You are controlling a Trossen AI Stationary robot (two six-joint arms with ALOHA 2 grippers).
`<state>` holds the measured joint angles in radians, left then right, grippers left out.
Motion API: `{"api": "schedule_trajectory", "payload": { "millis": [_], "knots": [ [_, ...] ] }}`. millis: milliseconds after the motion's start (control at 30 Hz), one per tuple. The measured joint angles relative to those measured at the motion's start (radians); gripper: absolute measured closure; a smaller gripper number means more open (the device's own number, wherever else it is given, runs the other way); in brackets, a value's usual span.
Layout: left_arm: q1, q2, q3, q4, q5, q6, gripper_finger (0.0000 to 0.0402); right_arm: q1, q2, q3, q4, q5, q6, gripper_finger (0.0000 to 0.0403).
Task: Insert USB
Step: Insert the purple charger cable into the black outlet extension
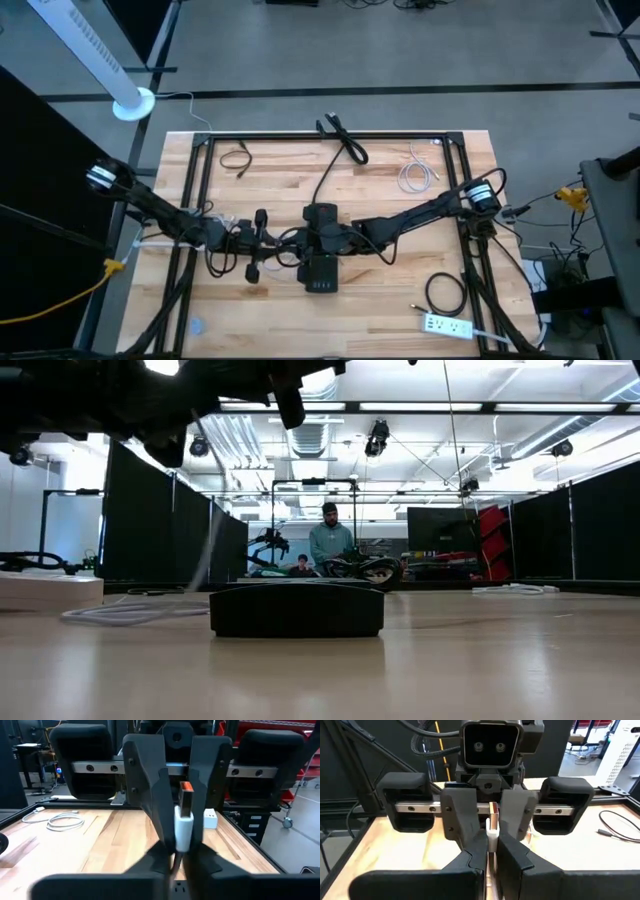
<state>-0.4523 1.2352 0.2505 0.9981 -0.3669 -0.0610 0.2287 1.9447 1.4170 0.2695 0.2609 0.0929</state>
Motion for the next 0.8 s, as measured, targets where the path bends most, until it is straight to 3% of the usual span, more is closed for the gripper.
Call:
{"api": "schedule_trajectory", "payload": {
  "millis": [167,300,533,800],
  "knots": [
    [-0.01,-0.018,0.0,-0.005,-0.004,0.007,0.04,0.0,-0.002,0.002,0.003,-0.003,0.0,0.0383],
    [-0.017,-0.021,0.0,-0.053,-0.025,-0.014,0.0401,-0.002,-0.01,0.0,-0.041,0.004,-0.012,0.0328],
    [-0.034,-0.022,0.0,-0.267,-0.159,-0.099,0.0401,-0.001,-0.12,-0.003,-0.316,0.01,-0.044,0.024],
    [-0.034,0.019,0.034,-0.277,-0.17,-0.098,0.0401,-0.006,-0.079,-0.002,-0.15,0.001,-0.131,0.0229]
  ]
}}
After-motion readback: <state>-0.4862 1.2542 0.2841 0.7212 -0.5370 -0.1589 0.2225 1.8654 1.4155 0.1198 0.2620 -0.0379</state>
